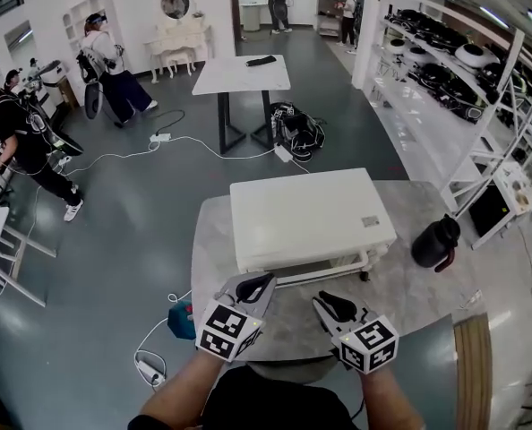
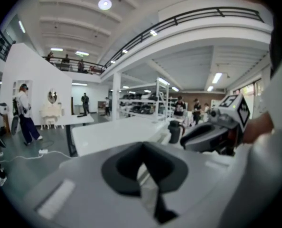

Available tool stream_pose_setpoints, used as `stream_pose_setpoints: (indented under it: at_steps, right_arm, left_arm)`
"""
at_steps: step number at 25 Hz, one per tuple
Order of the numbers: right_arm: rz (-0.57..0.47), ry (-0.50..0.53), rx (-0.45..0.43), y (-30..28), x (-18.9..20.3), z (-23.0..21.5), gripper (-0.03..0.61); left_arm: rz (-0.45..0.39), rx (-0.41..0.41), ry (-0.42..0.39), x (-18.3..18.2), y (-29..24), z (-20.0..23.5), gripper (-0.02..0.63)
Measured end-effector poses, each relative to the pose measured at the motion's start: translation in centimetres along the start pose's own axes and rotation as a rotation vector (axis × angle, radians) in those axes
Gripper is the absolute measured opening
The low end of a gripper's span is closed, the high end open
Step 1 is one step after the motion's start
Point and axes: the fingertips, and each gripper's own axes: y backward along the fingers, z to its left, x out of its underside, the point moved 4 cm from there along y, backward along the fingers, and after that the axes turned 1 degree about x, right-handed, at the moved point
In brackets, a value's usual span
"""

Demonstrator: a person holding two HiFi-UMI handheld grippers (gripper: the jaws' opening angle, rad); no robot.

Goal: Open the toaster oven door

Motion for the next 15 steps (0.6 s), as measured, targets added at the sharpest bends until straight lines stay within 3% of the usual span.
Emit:
stream_pose_setpoints:
  at_steps: [5,9,15]
  right_arm:
    - [0.058,0.044,0.072,-2.0,-0.4,-0.5,0.094]
    - [0.117,0.115,0.094,-3.3,-0.7,-0.8,0.137]
    - [0.236,0.243,0.066,-4.9,-0.2,-1.9,0.179]
  left_arm:
    - [-0.008,0.083,-0.032,0.3,-0.3,1.1,0.011]
    - [0.004,0.166,-0.128,0.2,-1.1,0.8,0.021]
    - [0.112,0.249,-0.22,1.7,-2.6,-0.2,0.12]
